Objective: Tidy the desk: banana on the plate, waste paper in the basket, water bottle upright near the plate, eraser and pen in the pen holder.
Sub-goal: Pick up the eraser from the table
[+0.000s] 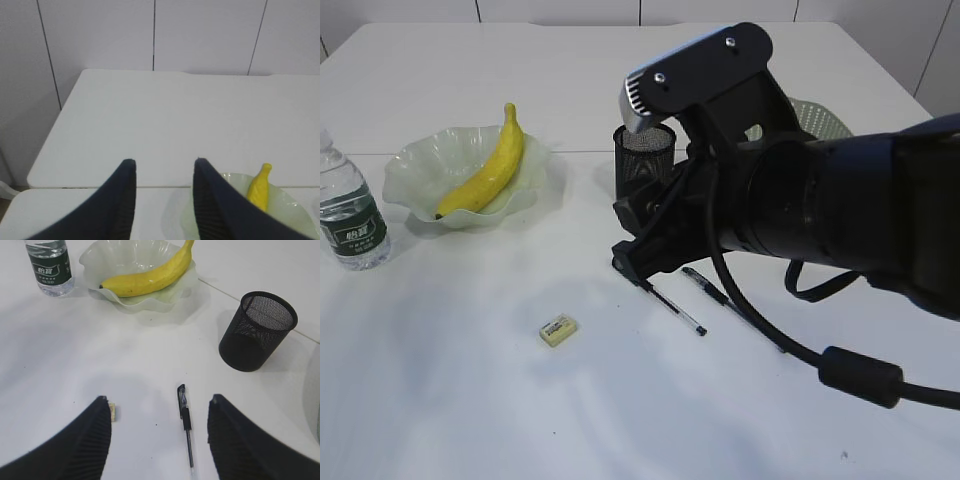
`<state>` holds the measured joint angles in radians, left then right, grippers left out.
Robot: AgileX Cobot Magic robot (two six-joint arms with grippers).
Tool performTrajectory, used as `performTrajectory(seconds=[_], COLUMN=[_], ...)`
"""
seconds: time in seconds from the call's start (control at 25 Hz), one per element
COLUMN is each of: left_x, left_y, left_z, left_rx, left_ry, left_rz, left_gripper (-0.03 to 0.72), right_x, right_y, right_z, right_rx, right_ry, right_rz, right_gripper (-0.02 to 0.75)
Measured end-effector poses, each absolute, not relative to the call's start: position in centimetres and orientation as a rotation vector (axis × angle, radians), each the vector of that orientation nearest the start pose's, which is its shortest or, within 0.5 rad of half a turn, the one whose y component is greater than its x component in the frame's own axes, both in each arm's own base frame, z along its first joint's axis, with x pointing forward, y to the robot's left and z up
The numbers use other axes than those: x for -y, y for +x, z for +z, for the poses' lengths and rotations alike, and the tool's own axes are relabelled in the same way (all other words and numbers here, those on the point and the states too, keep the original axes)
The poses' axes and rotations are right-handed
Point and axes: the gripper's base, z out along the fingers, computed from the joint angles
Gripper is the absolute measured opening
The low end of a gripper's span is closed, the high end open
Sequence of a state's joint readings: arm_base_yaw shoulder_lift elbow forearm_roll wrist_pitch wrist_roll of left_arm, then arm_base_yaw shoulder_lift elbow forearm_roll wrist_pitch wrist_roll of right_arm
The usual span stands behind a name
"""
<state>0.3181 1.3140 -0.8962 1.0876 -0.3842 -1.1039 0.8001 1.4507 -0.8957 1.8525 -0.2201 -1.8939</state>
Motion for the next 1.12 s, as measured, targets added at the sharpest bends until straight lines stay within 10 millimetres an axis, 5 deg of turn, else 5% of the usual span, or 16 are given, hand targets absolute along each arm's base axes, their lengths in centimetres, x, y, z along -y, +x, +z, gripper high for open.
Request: performTrajectory(seconds=[0.28, 0.76, 1.12], left_x=[-7.2, -6.1, -6.8], left_y=[26.7, 22.0, 20.2], left_z=[35.3, 40.3, 40.4], left_rx=[-1.688, -1.457, -1.486], left_ry=[-0.187, -0.343, -0.462], left_rz=[0.043, -0.057, 0.033], left_gripper=[0.264, 0.263, 0.262], right_x=[-21.3, -21.3, -21.3], right_y=[23.3, 23.3, 23.3], right_z=[27.0, 27.0, 27.0], right_rx=[-1.966, -1.966, -1.966], right_ry=[-0.731, -0.731, -0.729], right_rz=[0.243, 0.243, 0.240], right_gripper=[0.461, 0.461, 0.461])
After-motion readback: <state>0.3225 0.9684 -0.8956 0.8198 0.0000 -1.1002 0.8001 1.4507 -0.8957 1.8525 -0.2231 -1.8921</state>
